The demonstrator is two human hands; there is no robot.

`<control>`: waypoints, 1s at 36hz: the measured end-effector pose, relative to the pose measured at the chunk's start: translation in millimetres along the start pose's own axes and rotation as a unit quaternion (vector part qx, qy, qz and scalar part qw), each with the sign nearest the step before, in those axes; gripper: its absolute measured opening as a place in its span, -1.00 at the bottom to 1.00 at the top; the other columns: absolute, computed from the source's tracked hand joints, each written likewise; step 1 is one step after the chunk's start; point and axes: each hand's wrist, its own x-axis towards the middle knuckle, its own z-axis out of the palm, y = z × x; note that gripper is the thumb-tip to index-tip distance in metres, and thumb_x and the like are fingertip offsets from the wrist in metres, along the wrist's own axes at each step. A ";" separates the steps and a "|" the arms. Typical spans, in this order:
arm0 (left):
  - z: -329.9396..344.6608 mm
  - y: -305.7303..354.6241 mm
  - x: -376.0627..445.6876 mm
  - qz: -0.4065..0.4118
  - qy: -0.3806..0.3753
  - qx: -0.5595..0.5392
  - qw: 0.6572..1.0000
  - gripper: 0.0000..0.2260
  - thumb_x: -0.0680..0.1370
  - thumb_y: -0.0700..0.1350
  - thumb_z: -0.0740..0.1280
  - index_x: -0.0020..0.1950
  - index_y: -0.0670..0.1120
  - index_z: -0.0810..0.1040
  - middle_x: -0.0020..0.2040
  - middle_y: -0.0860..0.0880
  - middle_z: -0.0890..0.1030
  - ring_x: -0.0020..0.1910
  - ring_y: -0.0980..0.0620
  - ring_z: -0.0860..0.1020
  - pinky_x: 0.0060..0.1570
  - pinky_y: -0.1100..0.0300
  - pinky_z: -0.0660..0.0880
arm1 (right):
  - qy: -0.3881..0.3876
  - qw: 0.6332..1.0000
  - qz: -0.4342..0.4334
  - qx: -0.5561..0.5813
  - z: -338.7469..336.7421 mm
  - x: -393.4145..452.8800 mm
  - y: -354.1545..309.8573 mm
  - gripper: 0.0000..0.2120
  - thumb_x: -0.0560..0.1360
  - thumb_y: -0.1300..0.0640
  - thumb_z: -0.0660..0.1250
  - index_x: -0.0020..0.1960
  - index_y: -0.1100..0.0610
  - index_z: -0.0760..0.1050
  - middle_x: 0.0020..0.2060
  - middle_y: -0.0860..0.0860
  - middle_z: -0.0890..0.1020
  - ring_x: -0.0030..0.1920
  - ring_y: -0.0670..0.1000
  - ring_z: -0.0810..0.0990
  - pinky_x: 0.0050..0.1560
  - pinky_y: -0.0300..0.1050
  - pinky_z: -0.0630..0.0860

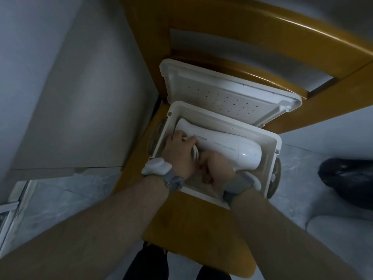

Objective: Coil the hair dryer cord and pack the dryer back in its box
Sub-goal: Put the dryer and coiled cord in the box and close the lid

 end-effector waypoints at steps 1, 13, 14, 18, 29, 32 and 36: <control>-1.2 -1.2 -0.5 -0.003 0.005 -0.007 1.000 -0.65 0.43 0.08 0.36 0.16 -0.02 0.49 0.24 -0.13 0.37 0.14 -0.17 0.39 0.16 0.01 0.40 | -0.029 0.999 0.020 0.032 -2.0 1.8 -2.0 -0.86 0.27 0.26 0.25 -0.43 0.14 0.33 -0.58 0.01 0.29 -0.62 -0.03 0.21 -0.53 -0.22 0.23; -0.9 -18.5 -2.2 0.033 -0.018 -0.047 0.998 -0.35 0.36 0.07 0.43 0.43 0.10 0.34 0.42 -0.13 0.28 0.35 -0.21 0.27 0.31 -0.06 0.33 | -0.197 0.970 0.086 0.116 -8.1 25.3 -2.8 -0.55 0.45 -0.20 0.30 0.05 0.17 0.58 -0.58 0.02 0.30 -0.61 0.00 0.21 -0.49 -0.18 0.38; -0.3 -20.3 -2.7 0.036 -0.020 -0.047 0.998 -0.37 0.37 0.07 0.43 0.43 0.10 0.35 0.43 -0.12 0.27 0.37 -0.20 0.25 0.33 -0.07 0.32 | -0.193 0.970 0.090 0.116 -7.2 25.4 -2.7 -0.53 0.47 -0.23 0.26 0.06 0.16 0.57 -0.58 0.02 0.31 -0.61 0.00 0.20 -0.49 -0.18 0.38; 0.2 -25.3 -3.5 0.033 -0.018 -0.037 0.999 -0.40 0.35 0.08 0.43 0.38 0.07 0.42 0.44 -0.10 0.26 0.37 -0.17 0.26 0.33 -0.04 0.32 | -0.159 0.974 0.109 0.117 -0.5 26.0 -2.5 -0.61 0.58 -0.13 0.12 0.02 0.17 0.52 -0.57 0.03 0.30 -0.61 0.00 0.18 -0.47 -0.14 0.40; -3.6 -34.3 -5.7 0.044 -0.018 -0.023 0.999 -0.41 0.36 0.11 0.44 0.36 0.02 0.44 0.41 -0.13 0.26 0.33 -0.18 0.28 0.29 -0.02 0.35 | -0.265 0.953 0.129 0.071 -4.3 32.8 -7.3 -0.77 0.47 -0.05 0.27 -0.17 0.07 0.59 -0.52 -0.01 0.30 -0.60 -0.04 0.11 -0.46 -0.14 0.44; -3.1 -36.5 -5.0 0.055 -0.020 -0.003 0.998 -0.46 0.37 0.13 0.41 0.31 0.02 0.46 0.41 -0.12 0.24 0.32 -0.18 0.29 0.24 -0.02 0.38 | -0.235 0.961 0.101 0.103 -3.0 26.9 -0.5 -0.60 0.56 -0.15 0.18 -0.12 0.10 0.64 -0.53 0.00 0.32 -0.60 -0.02 0.18 -0.41 -0.09 0.52; 4.7 -34.3 -4.6 0.048 0.008 0.023 0.999 -0.57 0.39 0.16 0.38 0.20 0.03 0.51 0.39 -0.10 0.25 0.29 -0.18 0.33 0.11 -0.01 0.45 | -0.115 0.979 0.081 0.146 5.6 20.6 8.9 -0.63 0.64 -0.03 0.07 0.00 0.23 0.51 -0.53 0.07 0.36 -0.64 0.00 0.25 -0.42 -0.07 0.50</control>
